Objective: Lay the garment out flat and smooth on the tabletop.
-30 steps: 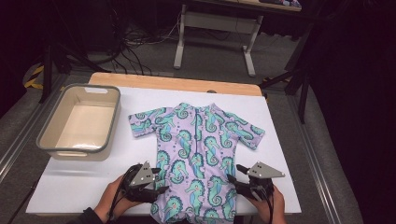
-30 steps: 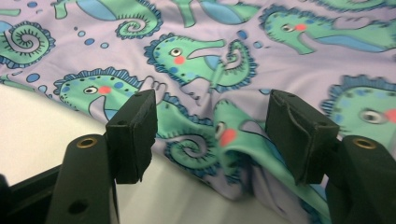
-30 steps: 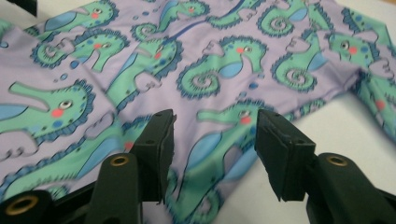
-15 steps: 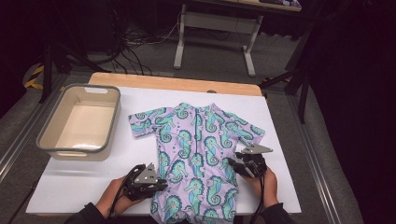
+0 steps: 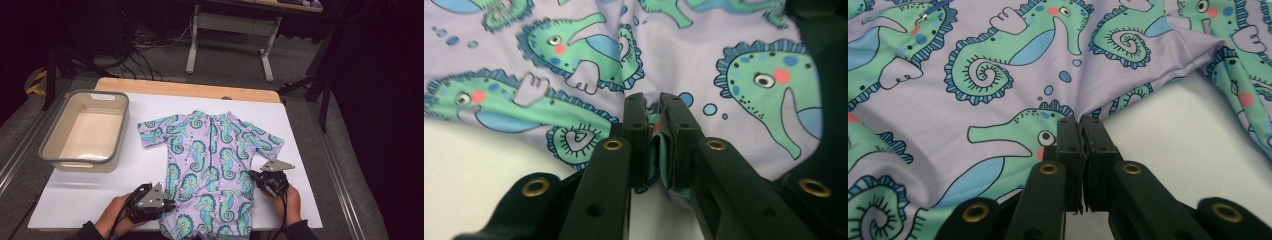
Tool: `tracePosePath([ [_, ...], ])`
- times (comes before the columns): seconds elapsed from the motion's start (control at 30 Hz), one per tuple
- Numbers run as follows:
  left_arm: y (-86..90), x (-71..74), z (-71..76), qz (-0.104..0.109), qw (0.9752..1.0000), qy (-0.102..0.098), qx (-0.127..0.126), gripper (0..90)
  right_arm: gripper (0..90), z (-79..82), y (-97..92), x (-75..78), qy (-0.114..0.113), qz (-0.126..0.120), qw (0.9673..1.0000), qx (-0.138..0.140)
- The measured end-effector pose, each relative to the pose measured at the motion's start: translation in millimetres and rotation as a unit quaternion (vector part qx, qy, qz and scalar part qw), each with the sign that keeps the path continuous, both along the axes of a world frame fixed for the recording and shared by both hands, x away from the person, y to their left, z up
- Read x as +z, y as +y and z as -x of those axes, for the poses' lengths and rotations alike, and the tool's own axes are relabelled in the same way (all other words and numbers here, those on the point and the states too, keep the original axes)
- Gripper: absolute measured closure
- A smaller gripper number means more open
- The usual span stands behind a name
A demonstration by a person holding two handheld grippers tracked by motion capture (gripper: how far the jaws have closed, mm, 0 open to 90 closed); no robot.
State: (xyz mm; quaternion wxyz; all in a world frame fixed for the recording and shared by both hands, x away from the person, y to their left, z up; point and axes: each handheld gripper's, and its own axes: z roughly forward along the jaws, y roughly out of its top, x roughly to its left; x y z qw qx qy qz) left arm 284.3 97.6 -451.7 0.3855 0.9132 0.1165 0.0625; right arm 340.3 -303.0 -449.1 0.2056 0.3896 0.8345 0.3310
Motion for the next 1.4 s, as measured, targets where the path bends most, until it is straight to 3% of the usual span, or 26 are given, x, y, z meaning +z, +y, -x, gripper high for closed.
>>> tracePosePath([
  [0.1, 5.5, 3.2, 0.4, 0.012, 0.9999, -0.004, 0.009, 76.9, 87.8, 2.5, -1.8, 0.5, -0.006, -0.001, 1.0, -0.002],
  [0.2, 11.4, 6.4, 1.4, 0.03, 0.9994, -0.009, 0.018, 65.3, 87.5, 4.0, -3.8, 1.7, -0.01, -0.004, 0.9999, -0.003],
  [0.3, 18.0, 11.9, 2.7, 0.059, 0.9972, -0.024, 0.038, 56.4, 85.6, 4.4, -5.2, 2.0, -0.014, -0.005, 0.9999, -0.004],
  [0.4, 23.2, 14.7, -2.0, 0.073, 0.9943, -0.038, 0.068, 43.9, 81.8, 5.2, -6.5, 4.2, -0.022, -0.005, 0.9997, -0.009],
  [0.53, 29.6, 14.7, -8.5, 0.08, 0.9894, -0.062, 0.104, 38.6, 79.1, 6.7, -8.3, 7.3, -0.038, -0.015, 0.9991, -0.013],
  [0.6, 32.1, 13.2, -11.7, 0.079, 0.9841, -0.084, 0.135, 29.1, 74.0, 7.6, -9.2, 9.1, -0.049, -0.027, 0.9984, -0.012],
  [0.67, 35.2, 11.3, -15.4, 0.084, 0.9792, -0.102, 0.154, 25.7, 69.9, 8.4, -9.8, 11.0, -0.056, -0.035, 0.9978, -0.009],
  [0.73, 36.9, 9.9, -18.5, 0.096, 0.9757, -0.111, 0.163, 21.4, 65.0, 10.1, -9.7, 13.2, -0.066, -0.039, 0.997, -0.002],
  [0.83, 37.5, 6.8, -22.6, 0.094, 0.9728, -0.132, 0.165, 19.9, 58.9, 13.8, -9.3, 16.1, -0.086, -0.046, 0.9952, 0.011],
  [1.0, 37.2, 0.3, -31.0, 0.088, 0.9727, -0.13, 0.171, 14.7, 47.5, 22.4, -10.0, 20.3, -0.111, -0.057, 0.9919, 0.02],
  [1.13, 40.0, -0.2, -29.9, 0.104, 0.9714, -0.128, 0.171, 12.2, 39.3, 29.5, -9.7, 21.0, -0.12, -0.056, 0.991, 0.021],
  [1.3, 36.9, -3.4, -29.6, 0.09, 0.9753, -0.124, 0.159, 11.9, 28.2, 37.4, -11.4, 19.1, -0.135, -0.055, 0.9894, 0.007],
  [1.37, 36.1, -4.0, -28.9, 0.089, 0.978, -0.121, 0.145, 9.3, 25.2, 40.8, -12.6, 18.0, -0.142, -0.059, 0.9882, 0.004],
  [1.4, 35.6, -3.9, -28.2, 0.089, 0.9776, -0.123, 0.146, 7.3, 23.8, 43.4, -12.9, 17.7, -0.151, -0.05, 0.9872, 0.001],
])
